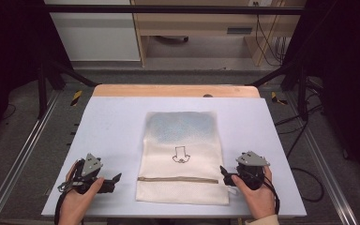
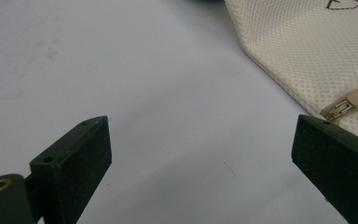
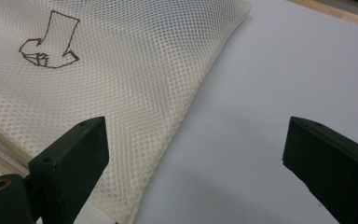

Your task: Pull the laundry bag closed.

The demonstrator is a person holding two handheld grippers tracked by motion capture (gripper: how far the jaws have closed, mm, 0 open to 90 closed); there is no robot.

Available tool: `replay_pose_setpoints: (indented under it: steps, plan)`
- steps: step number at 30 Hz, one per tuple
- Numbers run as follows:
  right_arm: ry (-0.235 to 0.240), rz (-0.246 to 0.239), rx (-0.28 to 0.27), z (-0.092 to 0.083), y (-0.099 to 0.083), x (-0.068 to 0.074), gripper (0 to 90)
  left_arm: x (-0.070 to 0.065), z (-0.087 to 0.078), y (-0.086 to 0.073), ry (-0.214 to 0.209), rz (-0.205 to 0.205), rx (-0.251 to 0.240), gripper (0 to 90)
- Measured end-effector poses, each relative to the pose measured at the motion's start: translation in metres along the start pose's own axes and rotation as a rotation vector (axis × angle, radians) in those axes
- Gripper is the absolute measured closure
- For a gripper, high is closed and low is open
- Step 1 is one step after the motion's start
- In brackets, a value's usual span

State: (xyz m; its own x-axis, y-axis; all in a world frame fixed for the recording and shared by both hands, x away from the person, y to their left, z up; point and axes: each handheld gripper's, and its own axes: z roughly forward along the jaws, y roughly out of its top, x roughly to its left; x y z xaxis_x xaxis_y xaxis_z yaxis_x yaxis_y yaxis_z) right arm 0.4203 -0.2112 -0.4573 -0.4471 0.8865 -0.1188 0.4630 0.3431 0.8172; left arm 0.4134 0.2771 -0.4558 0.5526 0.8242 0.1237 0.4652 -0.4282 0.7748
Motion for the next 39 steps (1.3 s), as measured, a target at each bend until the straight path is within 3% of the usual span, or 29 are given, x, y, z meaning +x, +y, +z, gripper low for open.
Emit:
replay_pose_setpoints:
  steps: [7,11,18,22,26,31,33,39]
  plan:
    - [0.019,-0.02,0.002,0.0,0.001,0.004,7.9,-0.003,0.0,0.002,-0.007,0.018,-0.016,4.6]
    - [0.07,-0.033,0.006,0.0,0.005,0.012,8.7,-0.003,0.0,0.002,-0.009,0.014,-0.022,4.5]
    - [0.216,-0.11,0.048,0.004,0.022,0.047,15.8,-0.002,-0.002,0.002,0.015,0.012,-0.01,4.8]
    - [0.265,-0.175,0.062,0.002,0.041,0.064,21.7,0.002,-0.005,0.0,0.042,0.011,0.007,5.7]
    - [0.296,-0.209,0.078,0.003,0.059,0.076,26.1,0.005,-0.01,-0.001,0.044,-0.015,-0.015,5.7]
    - [0.315,-0.177,0.078,-0.001,0.076,0.092,27.5,0.008,-0.014,-0.001,0.036,-0.03,-0.037,5.6]
    - [0.32,-0.211,0.099,0.001,0.083,0.099,27.3,0.011,-0.017,-0.002,0.042,-0.045,-0.063,5.6]
    - [0.362,-0.29,0.154,0.01,0.102,0.118,25.4,0.019,-0.022,-0.005,0.052,-0.059,-0.078,6.7]
